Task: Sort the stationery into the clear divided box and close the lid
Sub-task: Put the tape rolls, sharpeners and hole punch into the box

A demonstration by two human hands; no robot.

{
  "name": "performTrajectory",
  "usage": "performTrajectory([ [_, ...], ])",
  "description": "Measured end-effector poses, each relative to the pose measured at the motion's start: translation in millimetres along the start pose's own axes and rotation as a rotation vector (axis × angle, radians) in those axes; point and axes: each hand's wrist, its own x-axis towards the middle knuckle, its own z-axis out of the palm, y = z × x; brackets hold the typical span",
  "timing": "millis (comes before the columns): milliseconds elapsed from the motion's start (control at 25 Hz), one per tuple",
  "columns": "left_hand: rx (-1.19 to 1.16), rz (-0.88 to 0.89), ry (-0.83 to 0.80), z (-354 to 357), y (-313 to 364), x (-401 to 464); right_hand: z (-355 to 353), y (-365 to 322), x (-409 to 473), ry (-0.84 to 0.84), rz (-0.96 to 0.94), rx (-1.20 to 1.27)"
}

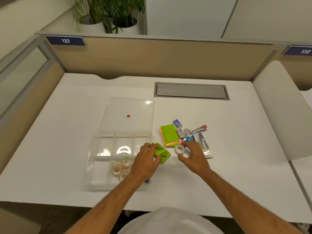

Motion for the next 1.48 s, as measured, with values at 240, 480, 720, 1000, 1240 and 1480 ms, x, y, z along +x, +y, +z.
performTrajectory([
  [240,-0.036,0.096,-0.039,-62.5,-83.3,-21.7,71.1,-66.1,3.6,-0.019,-0.003,0.035],
  [480,-0.053,0.104,-0.081,-95.1,-141.0,-51.9,134.2,-115.5,-12.8,-0.143,-0.009,0.046],
  [720,-0.064,0.099,-0.06,-122.0,-183.2,-77.4,172.2,-141.2,-18.4,-0.266,-0.101,-0.091],
  [1000,0.009,0.019,-0.081,-131.2,-220.9,-105.8,202.8,-140.6,-29.2,-0.332,-0.09,-0.465],
  [1240,0.112,0.045,-0.144,-125.6,-232.4,-105.1,202.6,-142.8,-26.6,-0.363,-0.085,-0.485],
  [1480,0.261,0.129,-0.181,-121.2,-239.6,-90.1,200.7,-144.2,-25.5,-0.391,-0.076,-0.491],
])
